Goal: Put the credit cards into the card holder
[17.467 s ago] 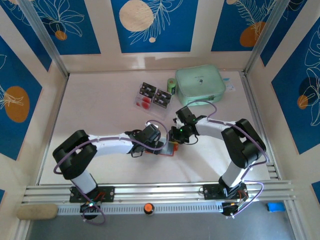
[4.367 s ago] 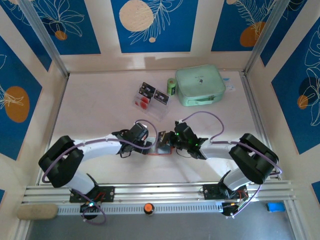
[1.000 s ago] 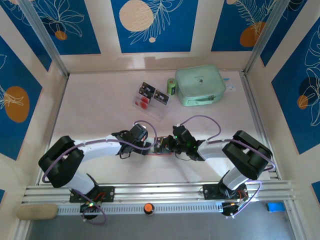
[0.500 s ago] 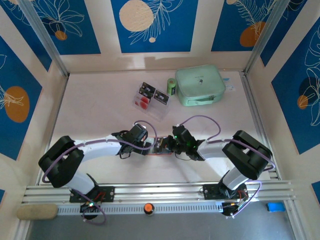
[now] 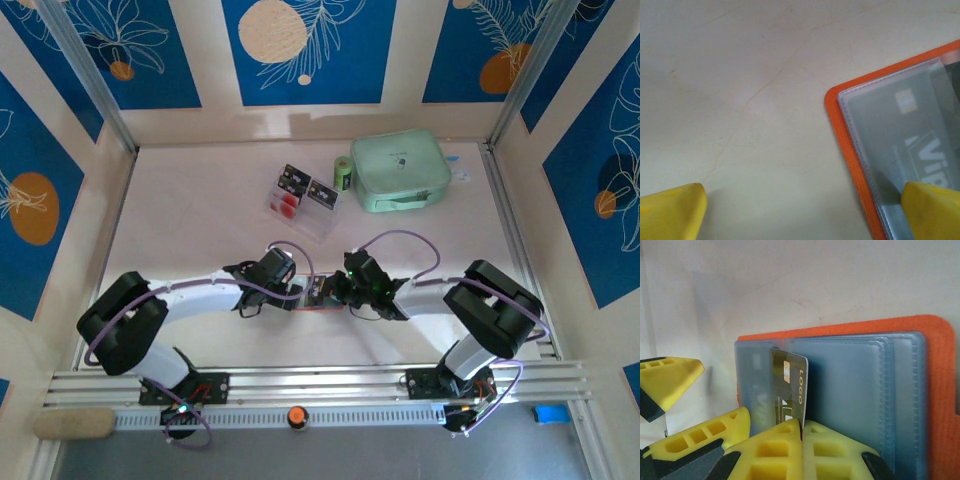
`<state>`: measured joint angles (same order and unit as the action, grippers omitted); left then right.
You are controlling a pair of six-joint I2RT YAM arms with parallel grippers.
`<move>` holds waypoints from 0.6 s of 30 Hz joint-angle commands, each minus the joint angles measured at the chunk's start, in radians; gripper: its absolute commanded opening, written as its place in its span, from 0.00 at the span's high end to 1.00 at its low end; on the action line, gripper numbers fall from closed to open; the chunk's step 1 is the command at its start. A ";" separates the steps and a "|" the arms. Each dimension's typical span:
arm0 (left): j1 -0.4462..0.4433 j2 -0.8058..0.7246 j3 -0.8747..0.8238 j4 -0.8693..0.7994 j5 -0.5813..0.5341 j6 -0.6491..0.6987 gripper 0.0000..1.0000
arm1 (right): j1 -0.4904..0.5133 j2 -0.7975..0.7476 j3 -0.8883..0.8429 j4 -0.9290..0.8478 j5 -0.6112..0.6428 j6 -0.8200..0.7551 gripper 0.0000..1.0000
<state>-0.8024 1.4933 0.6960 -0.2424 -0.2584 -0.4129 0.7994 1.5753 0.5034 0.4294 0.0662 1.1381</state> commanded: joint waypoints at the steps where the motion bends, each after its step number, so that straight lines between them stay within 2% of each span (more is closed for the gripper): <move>1: 0.009 0.010 -0.017 -0.007 0.016 -0.002 0.00 | 0.012 0.038 0.003 -0.092 -0.024 0.002 1.00; 5: 0.008 0.010 -0.015 -0.006 0.017 -0.004 0.00 | 0.011 0.048 0.017 -0.108 -0.045 -0.008 1.00; 6: 0.009 0.009 -0.013 -0.007 0.016 -0.004 0.00 | 0.009 0.050 0.029 -0.124 -0.054 -0.018 0.96; 10: 0.008 0.001 -0.010 -0.010 0.013 -0.006 0.00 | -0.008 0.016 0.088 -0.244 -0.075 -0.089 0.65; 12: 0.009 -0.004 -0.008 -0.011 0.017 -0.013 0.00 | -0.022 -0.014 0.122 -0.321 -0.076 -0.129 0.58; 18: 0.012 -0.031 -0.002 -0.007 0.025 -0.032 0.00 | -0.052 -0.074 0.205 -0.468 -0.078 -0.214 0.58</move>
<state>-0.8021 1.4910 0.6960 -0.2325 -0.2512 -0.4240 0.7563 1.5322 0.6682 0.0937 0.0090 0.9924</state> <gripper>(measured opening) 0.997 0.426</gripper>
